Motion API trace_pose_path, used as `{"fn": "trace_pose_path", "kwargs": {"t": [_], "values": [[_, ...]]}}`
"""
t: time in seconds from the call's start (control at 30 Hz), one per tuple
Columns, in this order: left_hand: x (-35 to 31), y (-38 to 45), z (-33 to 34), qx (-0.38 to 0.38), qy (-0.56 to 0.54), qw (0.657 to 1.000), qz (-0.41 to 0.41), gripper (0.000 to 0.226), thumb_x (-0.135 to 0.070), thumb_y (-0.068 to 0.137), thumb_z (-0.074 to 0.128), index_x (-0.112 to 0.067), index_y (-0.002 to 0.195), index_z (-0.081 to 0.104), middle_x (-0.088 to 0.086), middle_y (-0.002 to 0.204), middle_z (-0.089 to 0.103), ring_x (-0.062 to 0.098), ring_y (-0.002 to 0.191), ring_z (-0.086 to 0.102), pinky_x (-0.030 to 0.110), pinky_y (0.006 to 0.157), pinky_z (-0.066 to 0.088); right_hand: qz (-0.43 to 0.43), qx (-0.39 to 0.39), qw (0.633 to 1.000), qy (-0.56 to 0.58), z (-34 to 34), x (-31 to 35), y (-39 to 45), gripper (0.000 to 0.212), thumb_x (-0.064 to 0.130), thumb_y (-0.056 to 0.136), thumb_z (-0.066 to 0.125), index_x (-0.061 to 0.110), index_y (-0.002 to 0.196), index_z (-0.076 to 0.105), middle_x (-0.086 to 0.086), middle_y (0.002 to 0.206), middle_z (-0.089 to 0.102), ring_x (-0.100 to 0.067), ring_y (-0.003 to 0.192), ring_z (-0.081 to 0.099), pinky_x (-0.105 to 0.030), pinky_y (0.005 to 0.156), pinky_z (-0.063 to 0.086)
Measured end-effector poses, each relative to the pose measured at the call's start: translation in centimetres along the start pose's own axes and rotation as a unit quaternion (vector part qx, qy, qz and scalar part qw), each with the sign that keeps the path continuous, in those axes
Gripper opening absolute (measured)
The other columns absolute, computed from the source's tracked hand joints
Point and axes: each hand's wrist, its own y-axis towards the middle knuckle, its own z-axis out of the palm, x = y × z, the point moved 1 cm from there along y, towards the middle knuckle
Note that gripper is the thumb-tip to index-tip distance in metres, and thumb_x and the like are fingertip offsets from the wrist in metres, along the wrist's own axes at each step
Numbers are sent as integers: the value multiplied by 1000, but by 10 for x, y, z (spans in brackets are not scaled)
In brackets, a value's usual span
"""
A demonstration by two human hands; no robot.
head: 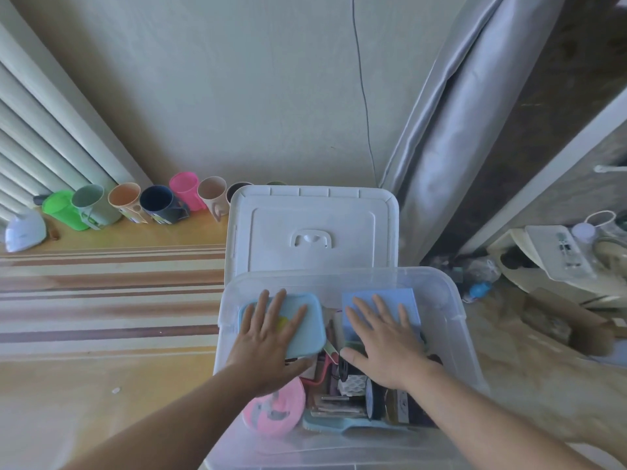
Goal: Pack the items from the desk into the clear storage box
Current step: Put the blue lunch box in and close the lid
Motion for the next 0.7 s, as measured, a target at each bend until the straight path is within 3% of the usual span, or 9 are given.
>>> {"fn": "trace_pose_path", "kwargs": {"t": [0.1, 0.17, 0.23, 0.3, 0.37, 0.43, 0.53, 0.63, 0.7], "values": [[-2, -6, -10, 52, -9, 999, 5, 86, -87, 88, 17, -47, 159, -13, 2, 168, -29, 32, 153, -28, 57, 125, -1, -7, 19, 1000, 22, -6, 3, 1, 99, 84, 81, -1, 33, 166, 4, 12, 171, -19, -22, 157, -24, -61, 124, -12], [2, 0, -37, 45, -56, 997, 6, 77, -83, 91, 24, -49, 159, 16, 1, 172, -4, 30, 158, -2, 50, 126, 11, -27, 3, 994, 110, -27, 1, 2, 83, 82, 92, 18, 34, 157, 40, 12, 171, 18, -21, 160, 11, -54, 126, 10], [19, 14, -78, -111, -121, 986, 26, 57, -70, 95, 40, -40, 141, 57, 3, 155, 43, 28, 140, 44, 42, 112, 35, -56, -117, 960, 249, -57, -6, 4, 46, 63, 100, 47, 30, 123, 71, 12, 134, 66, -18, 126, 59, -43, 104, 46], [54, 35, -113, -292, -136, 946, 34, 41, -51, 97, 51, -27, 123, 71, 5, 128, 60, 29, 115, 57, 41, 99, 43, -47, -299, 916, 262, -88, -18, 11, 23, 39, 100, 61, 24, 106, 76, 8, 103, 75, -16, 94, 68, -35, 81, 54], [95, 66, -132, -325, -123, 938, -10, 36, -42, 97, 54, -22, 123, 70, 8, 126, 59, 34, 115, 54, 46, 100, 42, -3, -415, 890, 187, -114, -36, 30, 18, 28, 97, 61, 19, 99, 76, 4, 96, 73, -23, 91, 66, -35, 77, 52], [136, 105, -124, -250, -80, 962, -74, 40, -42, 98, 56, -23, 132, 62, 11, 135, 55, 39, 124, 48, 52, 107, 39, 70, -390, 900, 179, -136, -57, 59, 27, 31, 96, 56, 19, 113, 74, 0, 116, 70, -29, 107, 63, -39, 90, 50], [188, 151, -90, -63, -44, 987, -143, 62, -47, 90, 61, -26, 146, 46, 15, 152, 45, 41, 141, 37, 59, 117, 30, 143, -232, 941, 200, -145, -89, 101, 47, 28, 99, 57, 18, 145, 55, -3, 151, 50, -27, 135, 49, -41, 107, 42], [205, 178, -66, 55, -69, 980, -177, 80, -45, 86, 63, -26, 156, 31, 16, 157, 40, 39, 144, 36, 56, 118, 30, 174, -135, 961, 168, -140, -110, 130, 63, 33, 97, 57, 17, 155, 38, -8, 158, 39, -31, 140, 43, -46, 109, 42], [201, 189, -59, 70, -143, 963, -215, 95, -41, 83, 66, -28, 160, 13, 19, 152, 43, 44, 134, 47, 56, 109, 41, 204, -107, 955, 188, -136, -119, 145, 76, 38, 92, 58, 19, 158, 26, -12, 156, 40, -34, 136, 45, -49, 106, 45]]}}
